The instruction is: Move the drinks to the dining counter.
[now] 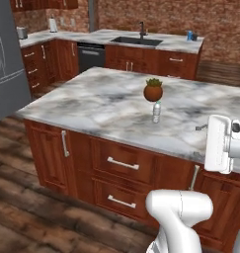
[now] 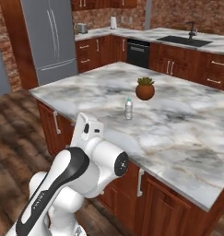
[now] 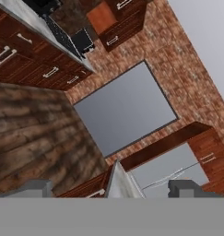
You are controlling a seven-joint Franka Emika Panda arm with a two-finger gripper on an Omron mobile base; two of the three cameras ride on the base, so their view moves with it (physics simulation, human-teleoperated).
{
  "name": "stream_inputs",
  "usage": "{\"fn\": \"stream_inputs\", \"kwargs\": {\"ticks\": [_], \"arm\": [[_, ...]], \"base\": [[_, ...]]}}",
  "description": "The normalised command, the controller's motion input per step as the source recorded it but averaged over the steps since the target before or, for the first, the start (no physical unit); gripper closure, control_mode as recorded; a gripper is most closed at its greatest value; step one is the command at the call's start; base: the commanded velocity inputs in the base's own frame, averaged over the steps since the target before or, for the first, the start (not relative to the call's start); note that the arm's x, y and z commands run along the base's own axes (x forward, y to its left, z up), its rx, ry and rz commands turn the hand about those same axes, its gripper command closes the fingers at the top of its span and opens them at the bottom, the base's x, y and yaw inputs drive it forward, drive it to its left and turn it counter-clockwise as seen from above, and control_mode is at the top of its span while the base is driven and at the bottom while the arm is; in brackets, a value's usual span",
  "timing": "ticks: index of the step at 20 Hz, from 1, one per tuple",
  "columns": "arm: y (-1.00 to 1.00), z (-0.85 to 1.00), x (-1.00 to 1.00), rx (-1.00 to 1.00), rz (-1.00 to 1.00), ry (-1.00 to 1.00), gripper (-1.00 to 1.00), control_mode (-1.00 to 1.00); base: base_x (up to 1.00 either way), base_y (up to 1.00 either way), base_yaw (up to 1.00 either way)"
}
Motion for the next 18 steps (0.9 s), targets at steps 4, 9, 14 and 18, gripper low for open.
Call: {"fn": "stream_inputs", "kwargs": {"ticks": [4,9,14,18], "arm": [[0.00,0.00,0.00,0.00,0.00,0.00,-1.00,1.00],[0.00,0.00,0.00,0.00,0.00,0.00,-1.00,1.00],[0.00,0.00,0.00,0.00,0.00,0.00,-1.00,1.00],[0.00,0.00,0.00,0.00,0.00,0.00,-1.00,1.00]], "base": [[0.18,0.50,-0.29],[0.19,0.28,-0.28],[0.22,0.29,-0.28],[0.20,0.41,-0.27]]}}
